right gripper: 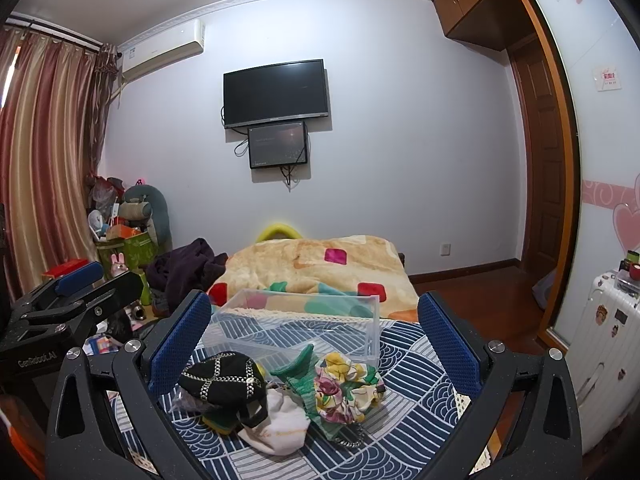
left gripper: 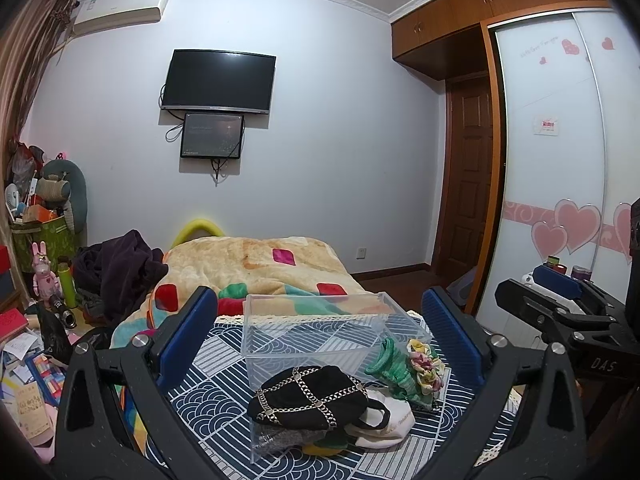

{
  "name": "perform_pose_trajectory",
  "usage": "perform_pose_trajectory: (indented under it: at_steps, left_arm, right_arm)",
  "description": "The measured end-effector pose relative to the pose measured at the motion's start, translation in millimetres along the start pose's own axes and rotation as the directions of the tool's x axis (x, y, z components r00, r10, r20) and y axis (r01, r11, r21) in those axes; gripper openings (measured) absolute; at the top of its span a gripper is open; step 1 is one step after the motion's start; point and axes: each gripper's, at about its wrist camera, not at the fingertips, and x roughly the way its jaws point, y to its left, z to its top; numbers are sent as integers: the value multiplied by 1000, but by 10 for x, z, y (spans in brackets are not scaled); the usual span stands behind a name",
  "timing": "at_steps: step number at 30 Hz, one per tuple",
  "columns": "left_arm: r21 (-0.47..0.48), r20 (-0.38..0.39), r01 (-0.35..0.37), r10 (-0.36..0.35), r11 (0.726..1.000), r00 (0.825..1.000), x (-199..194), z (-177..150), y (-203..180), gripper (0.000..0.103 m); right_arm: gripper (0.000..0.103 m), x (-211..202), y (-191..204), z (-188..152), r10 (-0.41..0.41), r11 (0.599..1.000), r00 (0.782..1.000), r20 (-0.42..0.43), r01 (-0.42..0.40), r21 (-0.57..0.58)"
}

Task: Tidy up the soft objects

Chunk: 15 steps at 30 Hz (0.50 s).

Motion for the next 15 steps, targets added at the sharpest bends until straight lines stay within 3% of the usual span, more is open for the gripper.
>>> perform_pose_trajectory:
  at_steps: [15]
  left_arm:
    - [1, 1, 4, -4, 1000, 1000, -4, 2, -49, 103]
  right_arm:
    - [103, -6, 2, 2, 2, 1000, 1000, 3, -2, -1]
